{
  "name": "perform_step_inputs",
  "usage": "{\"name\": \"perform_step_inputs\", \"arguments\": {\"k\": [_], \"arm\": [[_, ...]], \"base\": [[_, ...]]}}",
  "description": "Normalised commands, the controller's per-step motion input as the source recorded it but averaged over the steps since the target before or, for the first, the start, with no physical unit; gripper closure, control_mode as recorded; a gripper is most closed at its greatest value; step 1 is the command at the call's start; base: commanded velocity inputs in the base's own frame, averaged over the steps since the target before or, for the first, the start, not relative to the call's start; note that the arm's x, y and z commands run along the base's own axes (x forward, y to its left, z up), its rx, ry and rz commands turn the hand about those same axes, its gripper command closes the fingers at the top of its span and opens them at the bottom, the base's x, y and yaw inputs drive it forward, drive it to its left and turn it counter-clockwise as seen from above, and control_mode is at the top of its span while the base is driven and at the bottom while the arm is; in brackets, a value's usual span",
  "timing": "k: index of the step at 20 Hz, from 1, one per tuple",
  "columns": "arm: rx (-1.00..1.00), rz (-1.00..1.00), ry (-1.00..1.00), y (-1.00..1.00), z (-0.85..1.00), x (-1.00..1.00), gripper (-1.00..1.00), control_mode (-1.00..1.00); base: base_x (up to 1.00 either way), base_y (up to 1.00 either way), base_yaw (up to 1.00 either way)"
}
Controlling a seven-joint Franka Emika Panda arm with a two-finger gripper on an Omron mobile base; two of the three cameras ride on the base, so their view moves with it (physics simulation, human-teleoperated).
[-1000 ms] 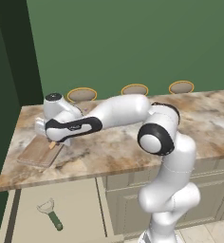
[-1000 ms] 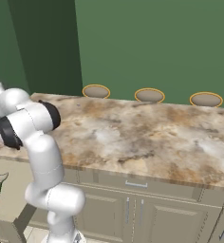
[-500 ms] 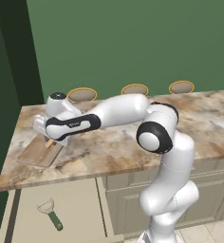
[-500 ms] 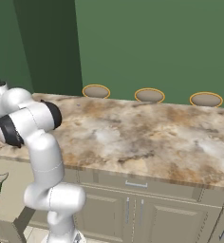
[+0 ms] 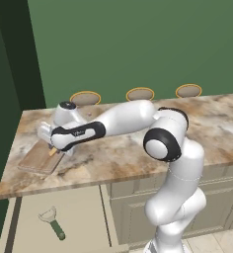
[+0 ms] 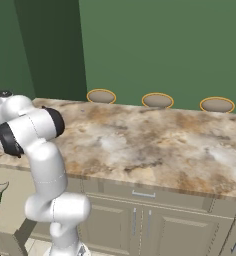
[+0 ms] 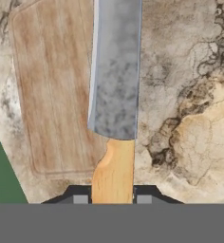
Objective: Open the drawer on the left and place the cutting tools on the cutting board.
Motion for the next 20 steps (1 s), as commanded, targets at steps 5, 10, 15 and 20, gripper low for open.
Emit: {"name": "perform_step_inputs", "arguments": {"k": [5,10,15,20], "arm": [[-0.03,0.0,0.0,0.0,-0.06,0.05,1.0,-1.0],[-0.01,0.0,0.0,0.04,-0.03,0.05,1.0,-1.0],[0.0,0.0,0.0,0.16,-0.01,0.08,1.0,-1.0],[-0.01,0.0,0.0,0.12,-0.14,0.06,1.0,-1.0]], "base": [[0.0,0.0,0.0],[0.0,0.0,0.0],[0.0,0.0,0.0],[0.0,0.0,0.0]]}}
